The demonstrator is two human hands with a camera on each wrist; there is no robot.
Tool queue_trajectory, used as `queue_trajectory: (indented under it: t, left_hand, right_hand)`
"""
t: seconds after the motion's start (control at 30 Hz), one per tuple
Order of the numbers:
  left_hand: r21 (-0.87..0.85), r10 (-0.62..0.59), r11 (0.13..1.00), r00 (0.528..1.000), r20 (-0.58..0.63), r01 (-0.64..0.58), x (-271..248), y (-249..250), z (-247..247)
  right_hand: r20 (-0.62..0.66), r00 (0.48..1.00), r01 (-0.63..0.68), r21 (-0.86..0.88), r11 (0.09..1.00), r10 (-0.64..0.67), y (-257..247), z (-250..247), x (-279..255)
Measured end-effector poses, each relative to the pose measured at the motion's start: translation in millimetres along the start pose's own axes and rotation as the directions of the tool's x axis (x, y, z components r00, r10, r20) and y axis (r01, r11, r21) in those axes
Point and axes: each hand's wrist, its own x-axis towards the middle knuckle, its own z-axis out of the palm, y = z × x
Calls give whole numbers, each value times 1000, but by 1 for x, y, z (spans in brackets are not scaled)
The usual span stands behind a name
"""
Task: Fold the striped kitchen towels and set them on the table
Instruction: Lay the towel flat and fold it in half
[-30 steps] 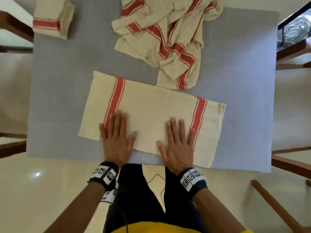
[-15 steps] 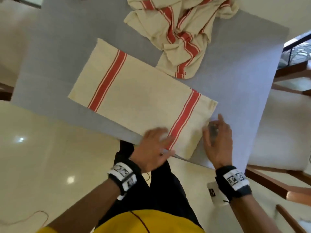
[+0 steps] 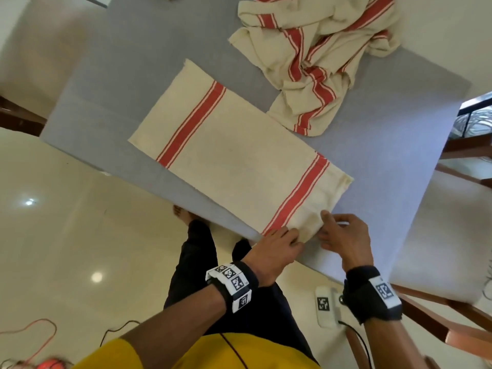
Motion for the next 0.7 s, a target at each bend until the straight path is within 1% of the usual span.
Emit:
queue_trajectory:
  t: [0.07,0.13,0.17,0.23,0.3,0.43,0.57,0.7]
  left_hand:
    - [-156,-39,987,999,-16,36,2,-4,-4]
    - [-344,-112,933,994,-6,104,3,-6,-11]
    - [-398,-141,908,990,3,130,3,-7,-14]
    - [-421,-158,894,987,25,153,3,-9,-15]
    - [-415,-144,896,988,61,156,4,-10,-14]
    - [-388,-103,911,989,108,137,5,-11,-13]
    - [-401,-131,906,991,41,136,6,-11,-12]
    - [-437,-164,889,986,-29,135,7,-10,-14]
  right_hand:
    - [29,1000,-10,-4,1000,10,1,0,-4]
    - [58,998,-21,-2,1000,21,0,0,-6]
    - [73,997,-30,13,999,29,-2,0,-7]
    - [105,994,-43,46,998,38,-6,0,-7]
    - [133,990,-48,77,996,38,-10,-1,-8]
    - [137,990,-54,145,988,34,-13,0,-13]
    - [113,993,-38,217,975,14,-13,2,-17]
    - [38,999,-2,282,959,-9,-16,0,-14]
